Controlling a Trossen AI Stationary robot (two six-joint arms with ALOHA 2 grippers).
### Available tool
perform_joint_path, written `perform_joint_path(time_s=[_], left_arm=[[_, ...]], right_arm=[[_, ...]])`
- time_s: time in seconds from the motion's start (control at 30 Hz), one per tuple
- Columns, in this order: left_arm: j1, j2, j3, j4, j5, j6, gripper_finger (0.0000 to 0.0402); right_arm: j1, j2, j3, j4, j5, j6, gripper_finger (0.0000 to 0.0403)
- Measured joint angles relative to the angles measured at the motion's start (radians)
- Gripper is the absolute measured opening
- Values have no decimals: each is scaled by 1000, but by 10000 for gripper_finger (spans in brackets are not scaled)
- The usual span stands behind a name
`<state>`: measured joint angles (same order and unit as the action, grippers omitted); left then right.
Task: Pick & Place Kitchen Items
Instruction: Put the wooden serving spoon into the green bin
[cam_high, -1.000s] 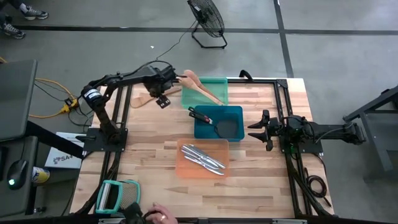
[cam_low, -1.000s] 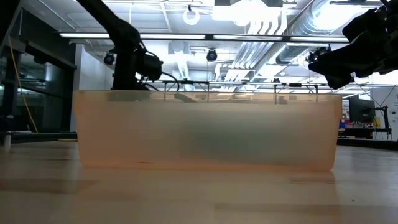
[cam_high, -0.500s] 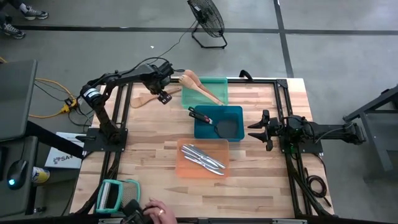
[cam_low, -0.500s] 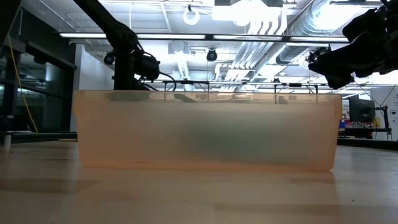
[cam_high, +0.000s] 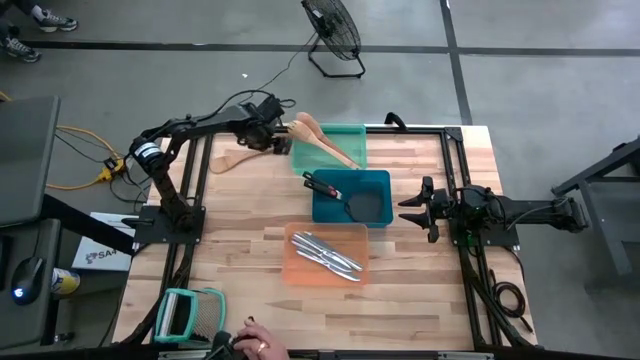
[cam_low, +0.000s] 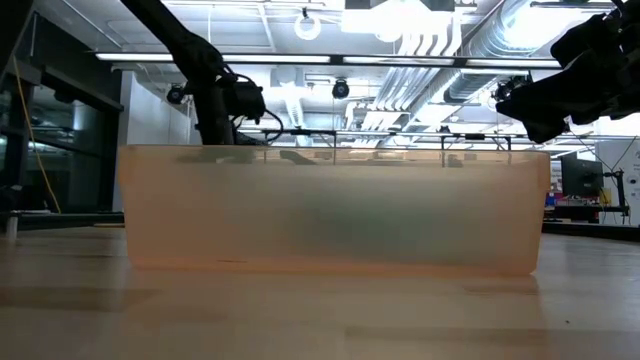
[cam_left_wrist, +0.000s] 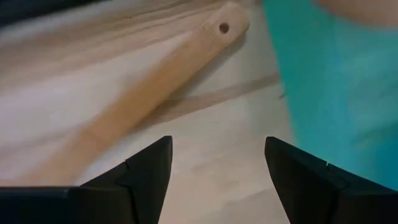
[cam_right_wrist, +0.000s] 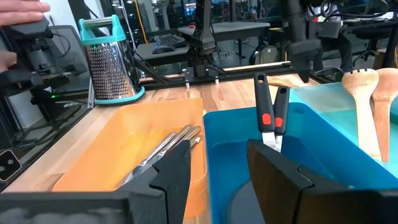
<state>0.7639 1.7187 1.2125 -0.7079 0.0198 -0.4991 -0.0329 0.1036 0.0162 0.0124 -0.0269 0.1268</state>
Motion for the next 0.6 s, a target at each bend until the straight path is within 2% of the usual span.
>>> perform_joint_path(time_s=[0.4,0.6], left_arm=[[2,0,0,63,52,-736,248],[1,0,0,104,57,-914,248]], right_arm=[[0,0,0,0,1,0,149],[0,0,0,0,1,0,149]])
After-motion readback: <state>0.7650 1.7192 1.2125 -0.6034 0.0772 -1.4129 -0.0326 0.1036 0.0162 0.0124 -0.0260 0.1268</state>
